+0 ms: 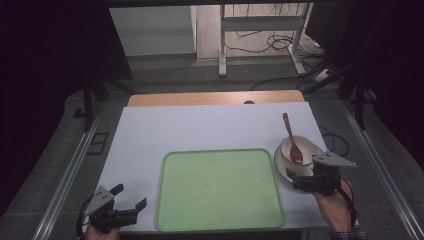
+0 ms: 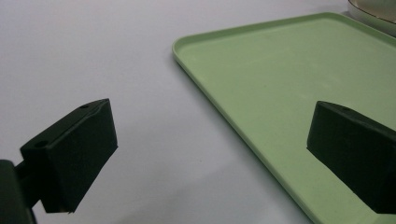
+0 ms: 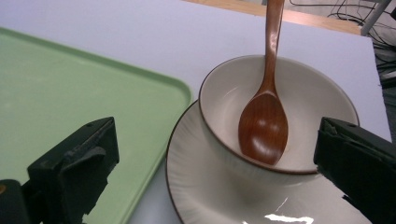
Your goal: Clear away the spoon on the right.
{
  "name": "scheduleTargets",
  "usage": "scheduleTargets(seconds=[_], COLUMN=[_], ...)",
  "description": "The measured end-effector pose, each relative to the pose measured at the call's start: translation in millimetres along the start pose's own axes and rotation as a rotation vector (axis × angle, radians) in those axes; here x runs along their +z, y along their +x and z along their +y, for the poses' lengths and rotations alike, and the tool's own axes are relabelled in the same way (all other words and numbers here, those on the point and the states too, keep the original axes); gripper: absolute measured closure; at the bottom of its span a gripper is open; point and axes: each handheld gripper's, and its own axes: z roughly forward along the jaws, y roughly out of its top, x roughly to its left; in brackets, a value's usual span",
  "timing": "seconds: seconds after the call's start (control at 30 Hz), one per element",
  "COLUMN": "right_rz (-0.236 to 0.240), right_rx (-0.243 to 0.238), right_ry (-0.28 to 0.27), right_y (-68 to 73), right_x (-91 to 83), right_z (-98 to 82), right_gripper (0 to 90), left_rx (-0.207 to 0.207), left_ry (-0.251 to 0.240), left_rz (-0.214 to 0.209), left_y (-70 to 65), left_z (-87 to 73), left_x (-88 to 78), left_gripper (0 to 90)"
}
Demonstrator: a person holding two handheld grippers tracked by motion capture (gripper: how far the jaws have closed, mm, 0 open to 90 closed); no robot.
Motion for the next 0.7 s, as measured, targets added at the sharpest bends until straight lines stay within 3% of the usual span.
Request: scheduleTargets(seconds=[0.3,0.7], right_rz=[-0.046,-0.045], right_rx=[-0.012,0.019], right_ry=[0.017,0.070], right_y=[-1.9,-13.4], right_x=[10.8,23.0], right_z=[12.5,30.4], right_gripper=[0.0,0.0], left_rx=[-0.002,-0.001], left_ry=[-0.001,0.001], left_rz=[0.001,0.001], left_y=[0.0,-0.1], left_z=[0.0,-0.1], left_x=[-0.6,-0.9], left_gripper=[1.1,1.2])
